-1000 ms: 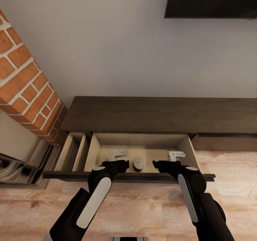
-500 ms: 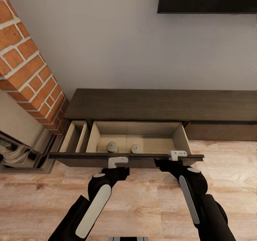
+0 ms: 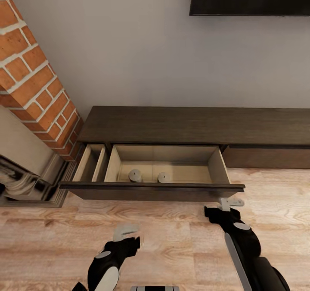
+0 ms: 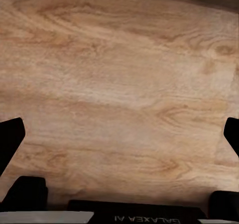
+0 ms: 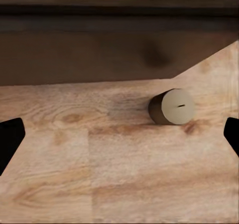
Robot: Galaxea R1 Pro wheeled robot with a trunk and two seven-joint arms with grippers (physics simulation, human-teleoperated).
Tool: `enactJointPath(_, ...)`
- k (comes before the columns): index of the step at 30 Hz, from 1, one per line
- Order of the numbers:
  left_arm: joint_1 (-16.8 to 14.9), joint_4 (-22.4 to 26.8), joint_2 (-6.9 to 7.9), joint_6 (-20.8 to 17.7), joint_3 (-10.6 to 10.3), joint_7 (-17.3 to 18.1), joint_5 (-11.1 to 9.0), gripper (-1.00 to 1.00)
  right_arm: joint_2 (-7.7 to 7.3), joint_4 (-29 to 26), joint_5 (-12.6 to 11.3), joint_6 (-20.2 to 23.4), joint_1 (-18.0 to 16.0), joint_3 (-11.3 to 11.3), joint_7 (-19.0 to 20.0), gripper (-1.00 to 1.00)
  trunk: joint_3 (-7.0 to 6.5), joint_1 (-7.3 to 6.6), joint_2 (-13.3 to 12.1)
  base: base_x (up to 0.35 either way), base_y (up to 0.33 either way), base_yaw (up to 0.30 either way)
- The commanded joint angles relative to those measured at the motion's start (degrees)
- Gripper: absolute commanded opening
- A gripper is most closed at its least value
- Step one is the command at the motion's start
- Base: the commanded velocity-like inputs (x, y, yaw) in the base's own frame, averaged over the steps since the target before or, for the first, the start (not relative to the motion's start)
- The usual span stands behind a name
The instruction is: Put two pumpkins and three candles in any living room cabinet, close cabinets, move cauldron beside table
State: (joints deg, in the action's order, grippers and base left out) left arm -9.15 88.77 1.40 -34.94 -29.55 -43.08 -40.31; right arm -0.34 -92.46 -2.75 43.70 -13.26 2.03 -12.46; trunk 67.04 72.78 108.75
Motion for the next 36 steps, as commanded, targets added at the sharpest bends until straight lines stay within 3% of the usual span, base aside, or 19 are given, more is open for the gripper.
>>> enactJointPath(1, 1.07, -0.02, 0.83, 1.4, 0.07, -0.03, -0.08, 1.0, -0.81, 0.14, -0.1, 0.74, 0.06, 0.02, -0.41, 1.0, 0.0, 0.0, 0.0, -0.003, 0.0, -0.006)
enactJointPath(5, 4.8, -0.16, 4.44, 7.41, 0.3, -0.11, -0.44, 1.0, -3.33, 1.84, -0.29, 3.68, 0.08, 0.19, -0.46, 1.0, 0.0, 0.0, 0.0, -0.002, 0.0, -0.074)
enactJointPath(9, 7.85, -0.63, 7.6, 12.6, 0.44, -0.15, -1.89, 1.0, -4.51, 4.93, -0.41, 5.19, -1.19, 0.18, 1.56, 1.0, 0.0, 0.0, 0.0, -0.001, 0.0, -0.199)
enactJointPath(11, 10.16, -1.97, 10.2, 16.78, 0.75, -0.18, -4.42, 1.0, -5.07, 9.82, -0.51, 5.88, -4.63, -0.56, 4.29, 1.0, 0.0, 0.0, 0.0, 0.0, 0.0, -0.263)
enactJointPath(14, 10.87, -2.46, 11.34, 18.79, 1.58, -0.09, -5.78, 1.0, -5.2, 12.39, -0.51, 6.02, -6.15, -1.42, 5.51, 1.0, 0.0, 0.0, 0.0, 0.0, 0.0, -0.28)
enactJointPath(15, 11.36, -2.83, 12.2, 20.45, 2.72, -0.02, -7.22, 1.0, -5.29, 14.4, -0.54, 6.04, -7.25, -2.39, 6.35, 1.0, 0.0, 0.0, 0.0, 0.0, 0.0, -0.288)
enactJointPath(21, 12.57, -4.36, 13.35, 22.91, 6.81, 0.28, -12.09, 1.0, -5.47, 17.77, -0.59, 5.42, -9.23, -3.98, 7.53, 1.0, 0.0, 0.0, 0.0, 0.0, 0.0, -0.164)
enactJointPath(23, 13.47, -4.65, 13.47, 23.31, 7.86, 0.43, -13.57, 1.0, -5.51, 21.09, -0.51, 3.53, -11.46, -4.19, 7.73, 1.0, 0.0, 0.0, 0.0, 0.0, 0.0, -0.049)
enactJointPath(24, 14.1, -4.97, 13.49, 23.55, 8.31, 0.5, -14.2, 1.0, -5.52, 26.28, -0.45, 0.7, -14.29, -4.27, 8.01, 1.0, 0.0, 0.0, 0.0, 0.0, 0.0, -0.028)
enactJointPath(29, 15.02, -5.62, 13.46, 25.01, 9.02, 0.52, -15.22, 1.0, -5.42, 45.55, -0.13, -9.45, -23.56, -4.0, 10.75, 1.0, 0.0, 0.0, 0.0, 0.0, 0.0, -0.012)
enactJointPath(34, 15.5, -4.22, 13.37, 25.39, 9.02, 0.29, -15.47, 1.0, -5.38, 51.23, 0.15, -12.18, -26.33, -3.91, 11.95, 1.0, 0.0, 0.0, 0.0, 0.0, 0.0, -0.002)
enactJointPath(36, 16.84, -1.14, 13.51, 25.48, 9.07, 0.33, -15.53, 1.0, -5.38, 53.06, 0.25, -12.68, -26.83, -3.9, 12.15, 1.0, 0.0, 0.0, 0.0, 0.0, 0.0, 0.0)
